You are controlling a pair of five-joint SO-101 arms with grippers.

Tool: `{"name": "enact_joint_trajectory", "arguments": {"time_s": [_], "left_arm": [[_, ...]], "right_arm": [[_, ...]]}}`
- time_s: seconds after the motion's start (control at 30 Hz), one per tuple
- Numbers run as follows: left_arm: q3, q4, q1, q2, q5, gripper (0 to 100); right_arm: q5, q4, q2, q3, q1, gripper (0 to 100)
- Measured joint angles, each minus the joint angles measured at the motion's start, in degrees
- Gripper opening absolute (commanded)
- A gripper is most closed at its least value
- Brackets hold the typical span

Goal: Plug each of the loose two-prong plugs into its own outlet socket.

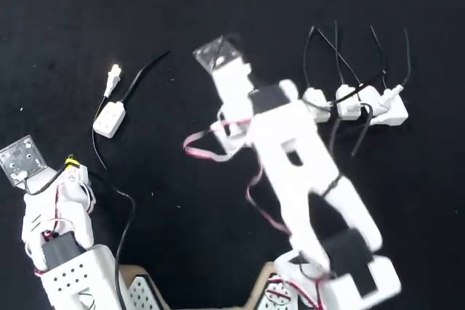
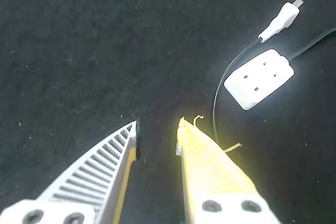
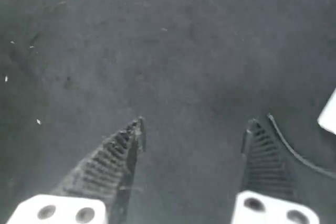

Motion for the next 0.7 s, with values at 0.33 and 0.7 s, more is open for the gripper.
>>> {"name": "enact_joint_trajectory", "arguments": {"time_s": [0.33, 0.7], "left_arm": [[-2.64, -0.18, 0.00, 0.00, -1.23, 19], [-24.70, 4.40, 0.00, 12.31, -7.74, 24]], "right_arm": [[-4.84, -44.22, -15.03, 41.41, -2.11, 27.6], [-4.84, -50.11, -22.51, 50.64, -14.24, 27.6]]}}
